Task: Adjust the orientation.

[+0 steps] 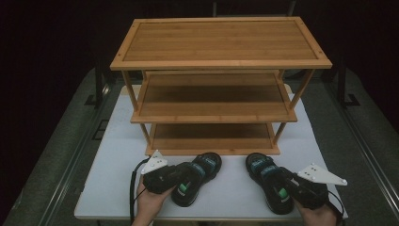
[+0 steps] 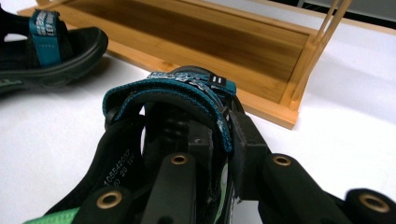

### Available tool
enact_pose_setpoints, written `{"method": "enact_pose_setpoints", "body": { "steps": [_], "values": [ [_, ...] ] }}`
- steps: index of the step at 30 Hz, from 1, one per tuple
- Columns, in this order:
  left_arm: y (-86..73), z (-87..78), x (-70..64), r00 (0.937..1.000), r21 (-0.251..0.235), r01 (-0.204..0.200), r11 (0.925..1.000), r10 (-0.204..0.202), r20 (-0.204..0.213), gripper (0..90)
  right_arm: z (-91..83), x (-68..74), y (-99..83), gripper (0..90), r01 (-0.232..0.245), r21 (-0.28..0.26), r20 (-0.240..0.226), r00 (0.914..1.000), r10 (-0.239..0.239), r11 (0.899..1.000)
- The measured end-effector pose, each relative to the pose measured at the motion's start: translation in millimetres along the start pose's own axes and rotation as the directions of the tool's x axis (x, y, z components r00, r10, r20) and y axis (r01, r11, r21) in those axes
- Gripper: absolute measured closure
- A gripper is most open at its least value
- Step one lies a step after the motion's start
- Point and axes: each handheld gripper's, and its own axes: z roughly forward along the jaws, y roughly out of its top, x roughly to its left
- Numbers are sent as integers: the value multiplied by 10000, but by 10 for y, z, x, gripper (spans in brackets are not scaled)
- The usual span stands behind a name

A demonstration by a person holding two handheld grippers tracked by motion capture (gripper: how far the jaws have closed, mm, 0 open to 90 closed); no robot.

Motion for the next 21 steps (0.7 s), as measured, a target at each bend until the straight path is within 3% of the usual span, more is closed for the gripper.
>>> {"method": "enact_pose_setpoints", "body": {
  "steps": [9,14,21],
  "values": [
    [42,-22,10,9995,-31,-52,10000,51,-299,786,54,77,77,800,-353,-262,-177,9992,348,9990],
    [91,-65,55,9987,-294,107,9995,-122,-503,786,130,120,133,800,-210,-317,-280,9994,201,9993],
    [150,10,103,9949,-562,272,9981,-325,-951,786,308,177,228,801,140,-406,-301,9994,-152,9991]
  ]
}}
